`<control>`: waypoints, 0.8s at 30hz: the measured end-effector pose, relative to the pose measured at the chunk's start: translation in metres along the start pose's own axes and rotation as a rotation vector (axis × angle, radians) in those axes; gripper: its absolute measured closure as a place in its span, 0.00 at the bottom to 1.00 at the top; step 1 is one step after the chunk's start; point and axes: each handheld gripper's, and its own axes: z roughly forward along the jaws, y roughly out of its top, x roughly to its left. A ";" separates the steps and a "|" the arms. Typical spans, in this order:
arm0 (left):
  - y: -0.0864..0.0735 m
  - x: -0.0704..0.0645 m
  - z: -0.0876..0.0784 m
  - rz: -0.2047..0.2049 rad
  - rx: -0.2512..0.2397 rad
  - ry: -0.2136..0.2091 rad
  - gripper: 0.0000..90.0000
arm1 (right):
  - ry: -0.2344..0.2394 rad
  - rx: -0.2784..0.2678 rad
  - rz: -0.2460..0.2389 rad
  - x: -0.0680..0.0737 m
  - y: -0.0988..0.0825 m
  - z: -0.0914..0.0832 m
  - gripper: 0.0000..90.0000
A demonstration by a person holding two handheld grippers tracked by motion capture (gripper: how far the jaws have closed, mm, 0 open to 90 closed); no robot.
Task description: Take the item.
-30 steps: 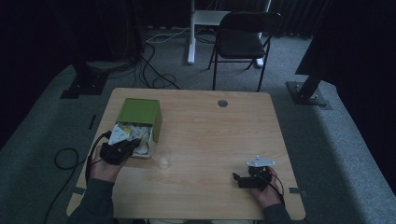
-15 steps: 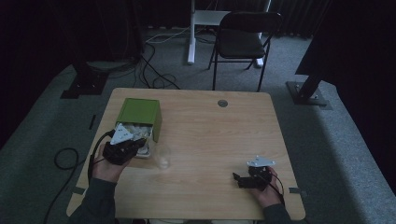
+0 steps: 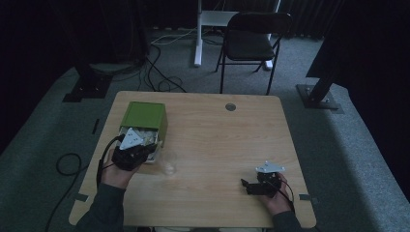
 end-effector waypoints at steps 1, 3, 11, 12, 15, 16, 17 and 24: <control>0.000 -0.001 0.001 0.001 0.001 -0.002 1.00 | 0.000 0.000 0.000 0.000 0.000 0.000 0.13; 0.000 -0.002 0.002 0.002 0.000 -0.006 1.00 | 0.000 0.000 0.000 0.000 0.000 0.000 0.13; 0.002 -0.005 0.007 0.006 -0.002 -0.020 1.00 | 0.000 0.000 0.001 0.000 0.000 0.000 0.13; 0.003 -0.006 0.007 0.005 -0.003 -0.020 1.00 | 0.000 0.000 0.001 0.000 0.000 0.000 0.13; 0.003 -0.008 0.009 0.006 -0.006 -0.023 1.00 | 0.000 0.000 -0.001 0.000 0.000 0.000 0.13; 0.003 -0.008 0.009 0.008 -0.004 -0.026 1.00 | 0.000 0.000 -0.001 0.000 0.000 0.000 0.13; 0.003 -0.009 0.010 0.011 -0.002 -0.026 1.00 | 0.000 0.000 -0.001 0.000 0.000 0.000 0.13; 0.003 -0.009 0.012 0.012 -0.001 -0.024 1.00 | 0.000 0.000 -0.001 0.000 0.000 0.000 0.13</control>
